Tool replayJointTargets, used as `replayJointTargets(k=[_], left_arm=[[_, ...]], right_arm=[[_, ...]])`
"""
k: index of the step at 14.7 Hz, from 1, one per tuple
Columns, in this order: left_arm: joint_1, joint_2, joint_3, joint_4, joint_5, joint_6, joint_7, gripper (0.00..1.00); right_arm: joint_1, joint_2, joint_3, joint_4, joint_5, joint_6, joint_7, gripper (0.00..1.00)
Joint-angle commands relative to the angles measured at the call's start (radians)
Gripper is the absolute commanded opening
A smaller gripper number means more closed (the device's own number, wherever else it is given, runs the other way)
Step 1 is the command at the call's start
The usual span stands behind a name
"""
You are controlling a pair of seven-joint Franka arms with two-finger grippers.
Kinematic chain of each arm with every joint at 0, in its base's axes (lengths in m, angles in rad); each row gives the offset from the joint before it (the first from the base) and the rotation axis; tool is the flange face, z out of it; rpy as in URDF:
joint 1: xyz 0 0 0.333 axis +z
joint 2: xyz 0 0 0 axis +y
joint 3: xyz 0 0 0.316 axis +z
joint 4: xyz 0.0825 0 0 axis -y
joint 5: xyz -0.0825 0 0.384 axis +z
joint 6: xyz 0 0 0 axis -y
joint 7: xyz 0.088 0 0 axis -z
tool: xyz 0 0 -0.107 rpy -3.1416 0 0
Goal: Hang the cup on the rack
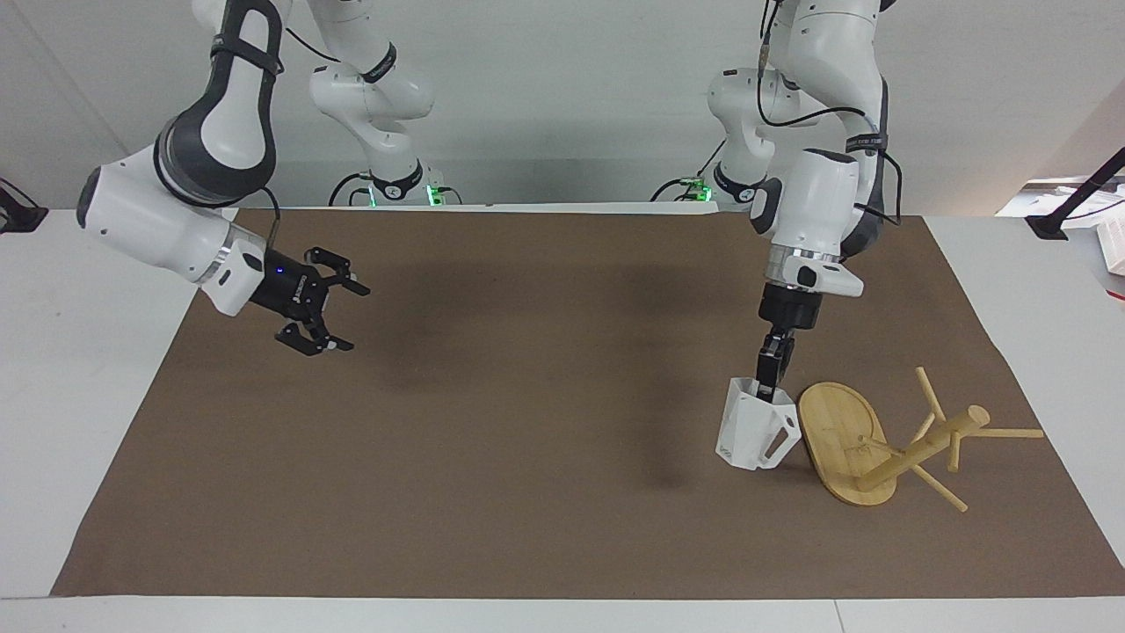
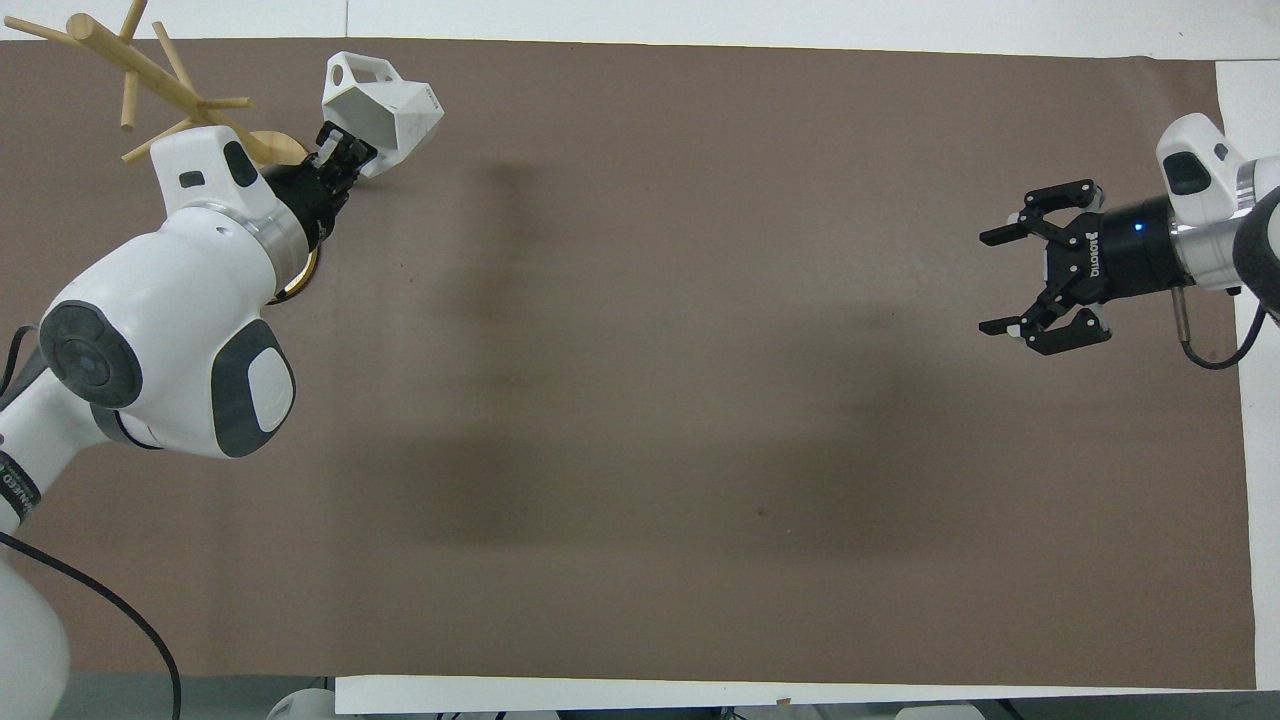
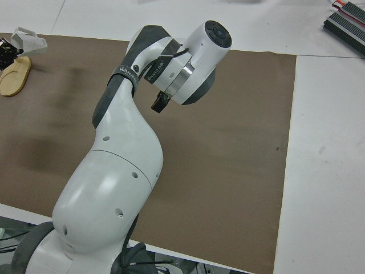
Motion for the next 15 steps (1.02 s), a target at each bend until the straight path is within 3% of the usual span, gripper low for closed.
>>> replayJointTargets(k=[1, 4, 9, 11, 15], left_arm=[[0.036, -0.048, -0.012, -0.067, 0.007, 0.020, -0.020, 0.00], [0.067, -0.040, -0.010, -0.064, 0.007, 0.020, -0.010, 0.00], [0.105, -0.029, -0.010, -0.060, 0.007, 0.014, -0.008, 0.00], [0.127, -0.029, -0.012, -0.060, 0.007, 0.002, -0.008, 0.00], [0.147, -0.023, -0.010, -0.058, 0.007, -0.030, -0.008, 0.00]], right_arm=[[-0.004, -0.040, 0.011, 0.045, -0.178, -0.018, 0.326, 1.00], [0.004, -0.041, 0.011, 0.124, -0.332, -0.058, 0.589, 1.00], [-0.047, -0.074, 0.000, 0.162, -0.412, -0.232, 0.965, 1.00], [-0.044, -0.086, 0.005, 0.199, -0.519, -0.289, 1.120, 1.00], [-0.019, -0.106, 0.011, 0.253, -0.524, -0.374, 1.391, 1.00]])
